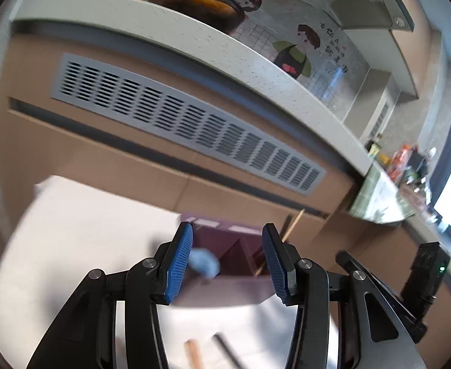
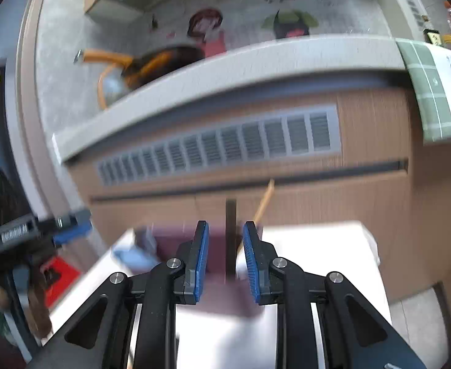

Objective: Organize utensils
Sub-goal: 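Reach and grasp the metal spoon with face-cutout handle using right tool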

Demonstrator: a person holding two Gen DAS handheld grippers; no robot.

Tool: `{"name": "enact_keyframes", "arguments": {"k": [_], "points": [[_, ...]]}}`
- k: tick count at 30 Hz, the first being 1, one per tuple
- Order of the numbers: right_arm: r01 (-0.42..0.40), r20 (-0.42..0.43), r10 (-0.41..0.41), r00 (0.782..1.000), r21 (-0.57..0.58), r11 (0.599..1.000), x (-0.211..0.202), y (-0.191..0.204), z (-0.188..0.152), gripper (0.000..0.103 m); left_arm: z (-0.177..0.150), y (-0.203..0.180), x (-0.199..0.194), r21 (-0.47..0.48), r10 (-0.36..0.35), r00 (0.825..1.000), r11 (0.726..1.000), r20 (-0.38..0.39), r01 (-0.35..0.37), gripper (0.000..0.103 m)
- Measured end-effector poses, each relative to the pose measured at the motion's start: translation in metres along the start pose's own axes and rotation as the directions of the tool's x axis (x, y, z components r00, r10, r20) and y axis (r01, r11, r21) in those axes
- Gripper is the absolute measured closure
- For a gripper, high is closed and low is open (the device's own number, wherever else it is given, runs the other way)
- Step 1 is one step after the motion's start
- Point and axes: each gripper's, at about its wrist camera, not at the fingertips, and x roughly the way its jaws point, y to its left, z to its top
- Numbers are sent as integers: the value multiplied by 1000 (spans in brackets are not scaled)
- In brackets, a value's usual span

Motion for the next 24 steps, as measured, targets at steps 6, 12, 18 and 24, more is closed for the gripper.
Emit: {"name": "enact_keyframes", "arguments": {"k": [6,12,18,24], "points": [[-29,-212,21,977,-33,999,-10,12,-56,81,-55,7,-29,69,131,984,990,-117,-124,54],[-101,-382,50,923,-115,988,3,40,-98,81,-101,29,-48,96,261,940,965,-222,-245,54],[-261,-486,136,864,-199,945,30,87,-111,81,-109,61,-59,44,332,907,942,-260,-333,54],[-363,-587,156,794,-253,897,64,137,-132,81,-105,72,-70,33,380,893,923,-240,-383,54]]}}
